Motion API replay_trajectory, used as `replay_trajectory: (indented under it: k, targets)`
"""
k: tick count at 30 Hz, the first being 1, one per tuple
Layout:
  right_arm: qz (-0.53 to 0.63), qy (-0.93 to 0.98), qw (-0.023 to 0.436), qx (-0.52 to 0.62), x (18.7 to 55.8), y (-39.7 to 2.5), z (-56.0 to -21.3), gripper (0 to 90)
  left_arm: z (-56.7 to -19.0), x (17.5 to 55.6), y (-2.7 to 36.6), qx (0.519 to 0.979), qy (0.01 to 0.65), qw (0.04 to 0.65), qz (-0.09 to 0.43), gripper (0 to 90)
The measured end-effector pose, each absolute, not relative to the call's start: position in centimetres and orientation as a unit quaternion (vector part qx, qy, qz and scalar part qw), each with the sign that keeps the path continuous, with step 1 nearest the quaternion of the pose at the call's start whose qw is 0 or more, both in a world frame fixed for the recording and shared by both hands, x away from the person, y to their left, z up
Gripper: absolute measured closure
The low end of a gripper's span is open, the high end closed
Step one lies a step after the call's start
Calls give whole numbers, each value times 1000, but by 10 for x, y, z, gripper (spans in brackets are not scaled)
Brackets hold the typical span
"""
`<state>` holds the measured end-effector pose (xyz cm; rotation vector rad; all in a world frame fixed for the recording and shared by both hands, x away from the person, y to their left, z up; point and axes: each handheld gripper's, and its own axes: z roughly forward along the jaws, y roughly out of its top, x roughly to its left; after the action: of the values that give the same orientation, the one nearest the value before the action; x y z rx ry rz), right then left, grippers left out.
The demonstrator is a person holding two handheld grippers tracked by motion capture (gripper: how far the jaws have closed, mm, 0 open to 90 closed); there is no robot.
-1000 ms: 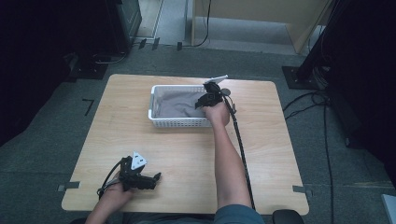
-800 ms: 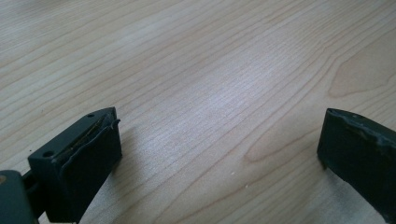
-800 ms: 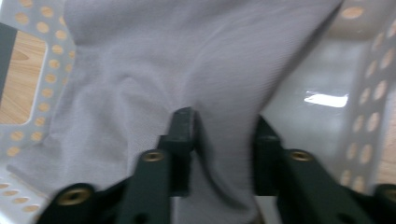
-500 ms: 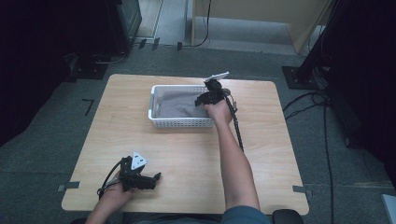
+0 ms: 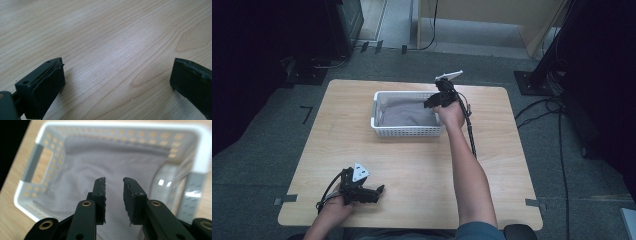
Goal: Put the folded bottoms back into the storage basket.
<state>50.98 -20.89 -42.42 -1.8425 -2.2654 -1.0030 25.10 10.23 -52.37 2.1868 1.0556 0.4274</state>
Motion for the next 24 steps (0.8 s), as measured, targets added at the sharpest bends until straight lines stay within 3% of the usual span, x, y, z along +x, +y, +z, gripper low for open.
replay_trajectory:
  k: [5, 13, 20, 24]
  targets:
    - [-326, -735, 46, -592, 502, -201, -440, 834, -524, 251, 103, 838, 403, 330, 164, 0]
    - [-345, -730, 90, -583, 485, -183, -453, 867, -523, 251, 102, 838, 403, 330, 163, 0]
    - [-312, -747, 58, -584, 490, -182, -454, 899, -524, 251, 102, 838, 404, 330, 164, 0]
    - [-310, -739, 65, -595, 495, -189, -460, 896, -524, 251, 102, 837, 404, 330, 164, 0]
